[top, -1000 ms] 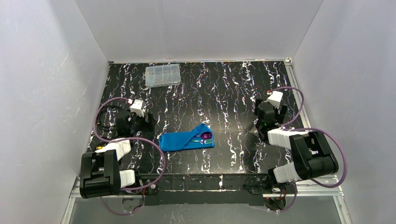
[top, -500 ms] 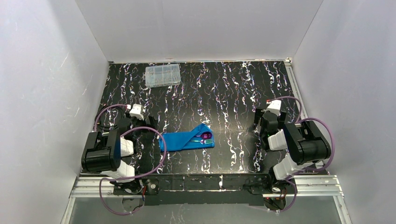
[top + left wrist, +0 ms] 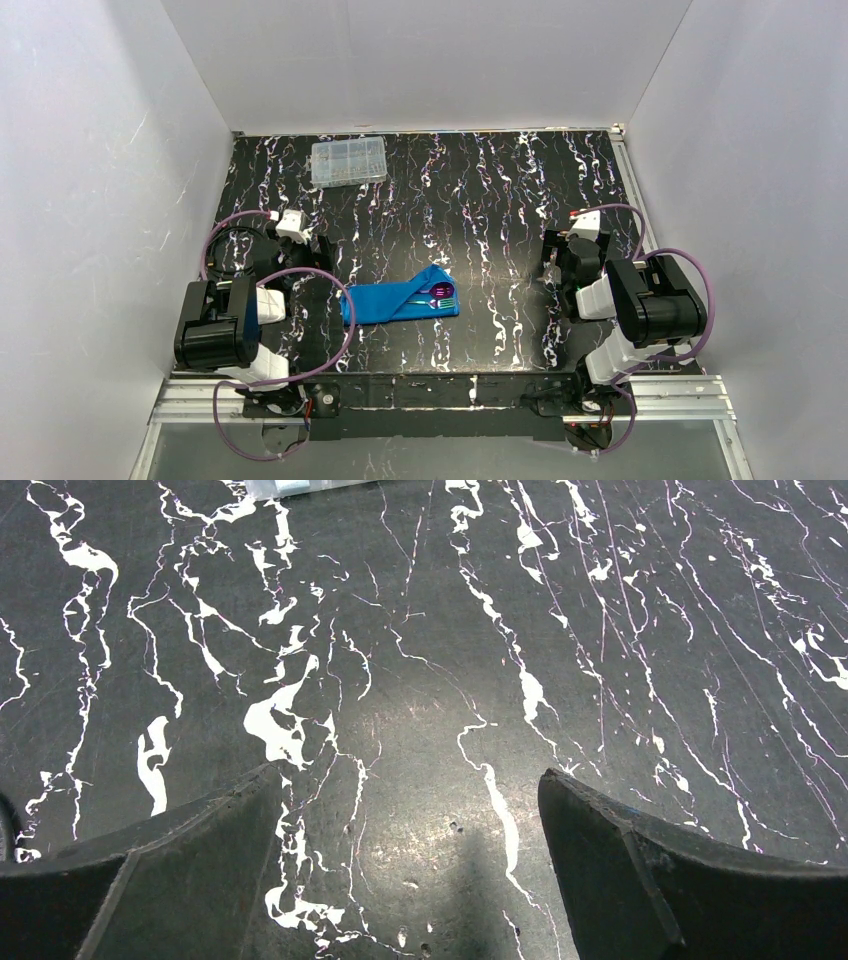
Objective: Fold the napkin into a case and place the utensils inside
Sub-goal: Reset both arms
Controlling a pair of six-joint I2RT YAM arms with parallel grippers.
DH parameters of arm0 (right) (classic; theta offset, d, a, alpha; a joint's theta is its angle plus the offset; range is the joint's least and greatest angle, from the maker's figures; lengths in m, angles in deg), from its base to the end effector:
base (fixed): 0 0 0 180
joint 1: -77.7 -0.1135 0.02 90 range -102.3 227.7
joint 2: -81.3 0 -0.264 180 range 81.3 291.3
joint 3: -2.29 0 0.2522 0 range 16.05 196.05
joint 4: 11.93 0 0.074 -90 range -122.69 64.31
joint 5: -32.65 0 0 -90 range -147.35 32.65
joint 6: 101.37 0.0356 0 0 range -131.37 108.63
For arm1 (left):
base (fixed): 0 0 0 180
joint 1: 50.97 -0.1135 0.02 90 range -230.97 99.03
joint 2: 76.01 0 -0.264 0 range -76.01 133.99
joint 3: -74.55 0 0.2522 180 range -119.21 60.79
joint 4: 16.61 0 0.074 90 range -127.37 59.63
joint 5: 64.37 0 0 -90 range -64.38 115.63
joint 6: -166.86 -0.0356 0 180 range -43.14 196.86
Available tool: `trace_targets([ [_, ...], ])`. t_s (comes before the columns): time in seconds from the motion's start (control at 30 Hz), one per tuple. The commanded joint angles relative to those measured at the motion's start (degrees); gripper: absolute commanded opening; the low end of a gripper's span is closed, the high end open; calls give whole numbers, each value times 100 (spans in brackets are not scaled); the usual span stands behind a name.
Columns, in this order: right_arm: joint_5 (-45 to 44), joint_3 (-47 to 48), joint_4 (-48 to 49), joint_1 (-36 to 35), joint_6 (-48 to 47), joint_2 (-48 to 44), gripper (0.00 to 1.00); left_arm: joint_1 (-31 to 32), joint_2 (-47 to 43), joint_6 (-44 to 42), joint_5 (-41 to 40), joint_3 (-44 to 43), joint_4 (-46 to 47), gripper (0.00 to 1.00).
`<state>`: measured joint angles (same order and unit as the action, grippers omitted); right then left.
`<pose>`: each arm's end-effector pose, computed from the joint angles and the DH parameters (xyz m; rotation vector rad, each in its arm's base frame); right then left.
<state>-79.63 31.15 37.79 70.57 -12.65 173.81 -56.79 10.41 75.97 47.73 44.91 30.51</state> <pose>0.2471 0.0173 0.1255 0.1432 1.7984 -0.2795 0.2472 0.0117 0.1480 0.2081 1.7208 -0.2489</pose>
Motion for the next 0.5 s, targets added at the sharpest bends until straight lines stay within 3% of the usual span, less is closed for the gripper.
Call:
trace_targets([
  [0.0,72,42,423,15,-57,-31,99,14,-97,-61,-57,-20,-19,98],
  [0.47,74,43,420,11,-57,-31,99,38,-101,-78,-99,-35,-62,98],
])
